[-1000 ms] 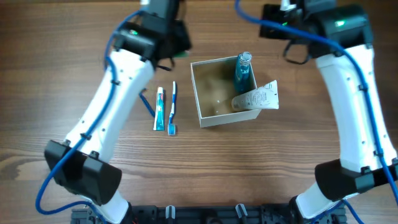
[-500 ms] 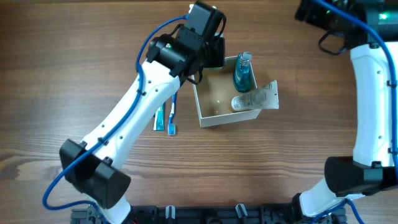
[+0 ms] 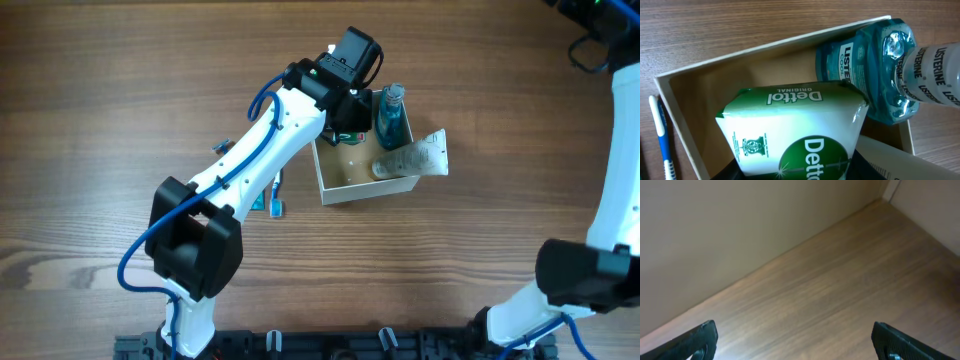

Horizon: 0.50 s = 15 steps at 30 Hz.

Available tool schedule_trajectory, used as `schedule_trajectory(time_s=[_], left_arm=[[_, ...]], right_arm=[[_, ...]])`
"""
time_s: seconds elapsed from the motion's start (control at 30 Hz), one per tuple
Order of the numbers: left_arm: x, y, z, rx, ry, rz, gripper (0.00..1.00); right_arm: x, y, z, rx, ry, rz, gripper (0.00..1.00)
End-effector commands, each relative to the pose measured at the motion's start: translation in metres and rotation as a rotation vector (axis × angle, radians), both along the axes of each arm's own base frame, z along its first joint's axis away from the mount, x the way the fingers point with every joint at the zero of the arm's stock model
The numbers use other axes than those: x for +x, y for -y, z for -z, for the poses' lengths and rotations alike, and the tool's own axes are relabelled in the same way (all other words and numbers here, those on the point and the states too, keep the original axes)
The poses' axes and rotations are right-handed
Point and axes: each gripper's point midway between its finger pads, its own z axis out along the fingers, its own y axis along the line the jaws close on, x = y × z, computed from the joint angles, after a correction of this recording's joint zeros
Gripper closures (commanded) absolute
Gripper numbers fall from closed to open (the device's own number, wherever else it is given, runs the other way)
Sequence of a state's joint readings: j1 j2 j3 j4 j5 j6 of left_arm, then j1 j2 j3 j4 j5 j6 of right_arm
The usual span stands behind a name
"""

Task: Pack container
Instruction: 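Lower the Dettol soap into the box's left side and open the left gripper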

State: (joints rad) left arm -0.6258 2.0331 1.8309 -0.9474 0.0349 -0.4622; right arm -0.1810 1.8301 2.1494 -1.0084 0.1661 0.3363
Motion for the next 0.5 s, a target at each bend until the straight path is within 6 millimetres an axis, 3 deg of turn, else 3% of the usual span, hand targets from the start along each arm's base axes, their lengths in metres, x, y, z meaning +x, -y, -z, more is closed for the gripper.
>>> schedule_trajectory(time_s=[0.0, 0.17, 0.47], left_arm=[[-0.003, 0.006, -0.001, -0.02, -0.021, -0.005, 0.75], [-0.004, 0.005, 0.007, -0.009, -0.039, -0.009, 0.75], [-0.004, 0.007, 0.039, 0.012, -0.107, -0.048, 0.75]], right_arm=[[0.009, 0.035, 0.016, -0.043, -0.024, 0.101, 0.0], [0.02, 0.058, 0.034, -0.059, -0.038, 0.152, 0.0], [0.033, 0.062, 0.069, -0.048, -0.101, 0.152, 0.0]])
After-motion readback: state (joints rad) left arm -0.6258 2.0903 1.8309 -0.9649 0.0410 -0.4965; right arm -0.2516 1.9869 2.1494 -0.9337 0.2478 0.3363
